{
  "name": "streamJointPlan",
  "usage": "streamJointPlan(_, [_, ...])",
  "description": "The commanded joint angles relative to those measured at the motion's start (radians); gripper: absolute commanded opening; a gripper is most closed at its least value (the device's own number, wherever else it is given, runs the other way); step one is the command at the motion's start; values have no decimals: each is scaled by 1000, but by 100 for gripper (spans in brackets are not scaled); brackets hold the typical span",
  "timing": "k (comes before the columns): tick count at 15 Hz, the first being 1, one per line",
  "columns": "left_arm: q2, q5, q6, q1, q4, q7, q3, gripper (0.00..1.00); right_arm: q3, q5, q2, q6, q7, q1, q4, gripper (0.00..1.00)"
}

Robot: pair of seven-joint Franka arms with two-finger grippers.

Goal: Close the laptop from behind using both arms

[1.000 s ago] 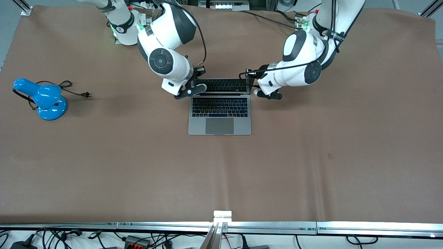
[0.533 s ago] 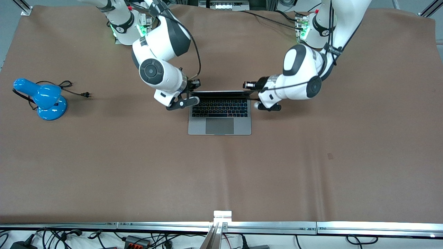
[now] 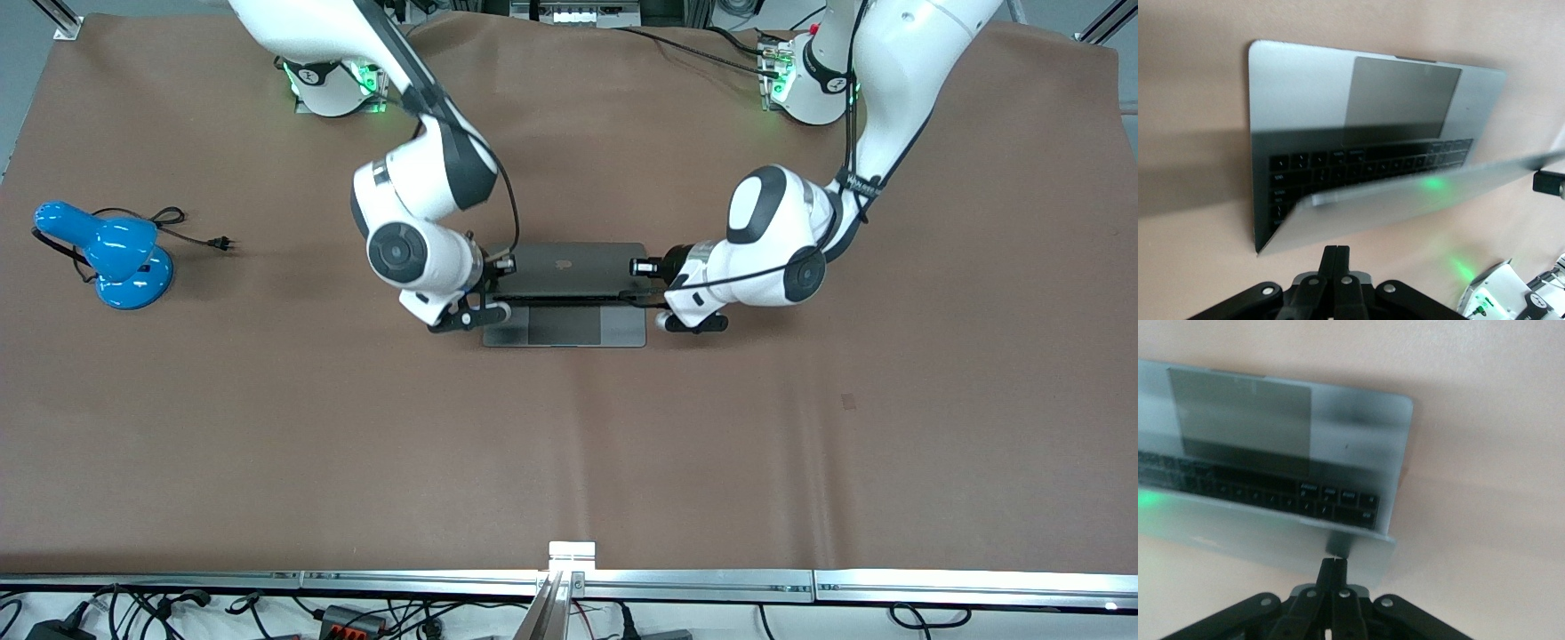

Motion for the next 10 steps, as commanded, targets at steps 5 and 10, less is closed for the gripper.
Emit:
streamJointPlan(5, [138,86,53,-40,89,-27,2,1,-16,-65,152,94,27,14,99,0])
streamJointPlan(10, [160,119,119,-144,88,-27,100,1,-14,-66,204,129,29,18,99,0])
